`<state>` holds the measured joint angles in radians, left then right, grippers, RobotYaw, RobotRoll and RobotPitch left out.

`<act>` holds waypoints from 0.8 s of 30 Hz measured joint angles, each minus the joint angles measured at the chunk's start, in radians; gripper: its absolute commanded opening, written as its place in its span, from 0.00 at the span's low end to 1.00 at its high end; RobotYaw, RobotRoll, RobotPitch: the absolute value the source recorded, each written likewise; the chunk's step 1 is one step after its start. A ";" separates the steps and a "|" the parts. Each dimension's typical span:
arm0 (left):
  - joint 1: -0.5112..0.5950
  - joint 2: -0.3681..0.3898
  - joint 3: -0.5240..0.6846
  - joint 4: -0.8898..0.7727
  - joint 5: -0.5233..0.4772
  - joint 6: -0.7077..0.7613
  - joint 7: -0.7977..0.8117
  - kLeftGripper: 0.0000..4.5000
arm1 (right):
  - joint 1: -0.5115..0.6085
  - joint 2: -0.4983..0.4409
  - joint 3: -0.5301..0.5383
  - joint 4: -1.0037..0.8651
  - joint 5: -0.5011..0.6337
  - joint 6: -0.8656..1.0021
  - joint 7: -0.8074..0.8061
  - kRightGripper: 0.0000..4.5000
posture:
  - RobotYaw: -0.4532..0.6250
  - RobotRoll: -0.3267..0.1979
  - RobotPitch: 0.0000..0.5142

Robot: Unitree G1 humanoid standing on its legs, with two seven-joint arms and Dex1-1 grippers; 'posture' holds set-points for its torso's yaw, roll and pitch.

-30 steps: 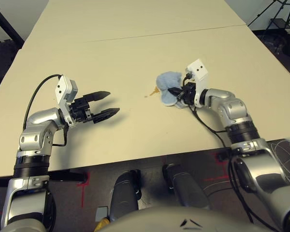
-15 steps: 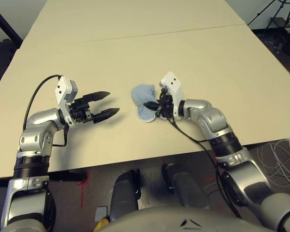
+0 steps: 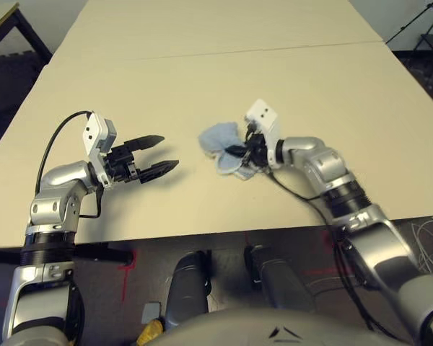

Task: Wipe the water off the table with a rag.

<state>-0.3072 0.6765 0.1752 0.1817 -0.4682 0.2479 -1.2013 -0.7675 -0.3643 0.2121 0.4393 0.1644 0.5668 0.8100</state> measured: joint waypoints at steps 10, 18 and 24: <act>-0.049 -0.003 -0.025 0.059 0.003 -0.025 -0.018 1.00 | 0.000 -0.157 -0.127 0.036 0.045 0.048 0.047 0.00 | 0.23 0.62 0.29; -0.086 -0.009 -0.046 0.083 0.006 -0.042 -0.030 1.00 | -0.052 -0.246 -0.250 -0.068 0.197 0.244 0.111 0.00 | 0.20 0.62 0.27; -0.104 -0.018 -0.060 0.117 0.014 -0.051 -0.039 1.00 | -0.083 -0.401 -0.296 -0.079 0.210 0.267 0.159 0.00 | 0.19 0.62 0.26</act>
<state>-0.4117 0.6588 0.1151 0.2988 -0.4543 0.1965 -1.2402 -0.8509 -0.7648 -0.0835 0.3598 0.3744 0.8338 0.9693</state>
